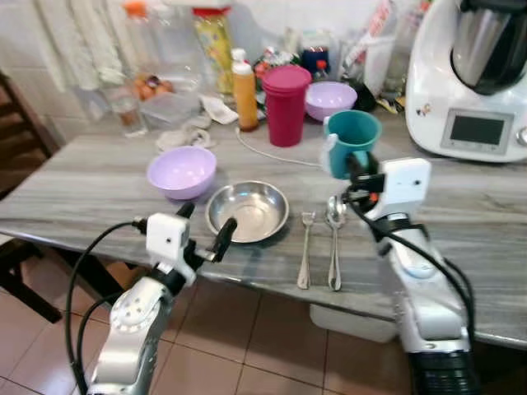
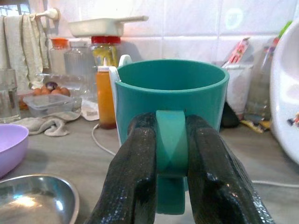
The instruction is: Setting the table
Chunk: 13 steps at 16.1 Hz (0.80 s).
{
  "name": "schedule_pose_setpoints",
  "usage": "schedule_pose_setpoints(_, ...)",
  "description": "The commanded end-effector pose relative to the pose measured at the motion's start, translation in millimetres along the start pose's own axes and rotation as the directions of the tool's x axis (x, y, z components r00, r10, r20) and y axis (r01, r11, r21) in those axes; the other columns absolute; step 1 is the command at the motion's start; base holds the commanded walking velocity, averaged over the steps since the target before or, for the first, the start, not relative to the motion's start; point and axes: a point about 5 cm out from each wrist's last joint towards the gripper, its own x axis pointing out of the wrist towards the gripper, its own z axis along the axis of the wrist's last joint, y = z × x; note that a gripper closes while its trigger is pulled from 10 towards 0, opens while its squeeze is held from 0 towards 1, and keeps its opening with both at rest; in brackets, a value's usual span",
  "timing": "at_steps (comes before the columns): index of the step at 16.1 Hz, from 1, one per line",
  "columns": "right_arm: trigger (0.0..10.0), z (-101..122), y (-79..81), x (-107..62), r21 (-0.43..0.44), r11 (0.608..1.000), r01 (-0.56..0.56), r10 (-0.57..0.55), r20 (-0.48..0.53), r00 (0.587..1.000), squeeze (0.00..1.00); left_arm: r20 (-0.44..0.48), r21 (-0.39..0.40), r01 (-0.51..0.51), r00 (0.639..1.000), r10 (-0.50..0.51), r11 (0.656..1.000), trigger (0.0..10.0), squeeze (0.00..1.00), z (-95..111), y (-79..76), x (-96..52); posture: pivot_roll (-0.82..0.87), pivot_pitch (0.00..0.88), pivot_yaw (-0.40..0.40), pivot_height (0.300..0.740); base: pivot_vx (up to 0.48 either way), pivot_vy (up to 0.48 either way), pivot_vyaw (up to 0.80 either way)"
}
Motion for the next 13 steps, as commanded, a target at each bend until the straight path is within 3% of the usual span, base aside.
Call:
schedule_pose_setpoints(1,10.0,3.5,-1.4,3.7,0.003,1.0,-0.011,0.011,0.019,1.0,0.0,0.012,0.03,0.009,1.0,-0.009,1.0,10.0,0.0,4.3,2.3,-1.0,-0.18,0.053,0.089,0.74,0.0,0.0,0.0)
schedule_pose_setpoints(5,10.0,1.5,-7.9,17.9,-0.015,0.994,-0.108,0.108,-0.004,0.994,0.0,0.004,0.033,0.107,0.994,-0.108,0.994,10.0,0.0,3.7,-1.1,-3.2,-0.18,0.049,0.09,0.74,0.0,0.0,0.0)
schedule_pose_setpoints(8,10.0,1.5,-5.0,36.2,-0.029,0.979,-0.203,0.203,-0.008,0.979,0.0,0.003,0.033,0.125,0.992,-0.125,0.992,10.0,0.0,4.7,-1.6,-2.6,-0.18,0.056,0.094,0.74,0.0,0.0,0.0)
schedule_pose_setpoints(13,10.0,-10.6,5.8,56.2,0.053,0.945,-0.323,0.325,-0.046,0.945,0.0,0.009,0.015,0.12,0.993,-0.12,0.993,10.0,0.0,4.4,-7.5,-7.1,-0.15,0.066,0.088,0.74,0.0,0.0,0.0)
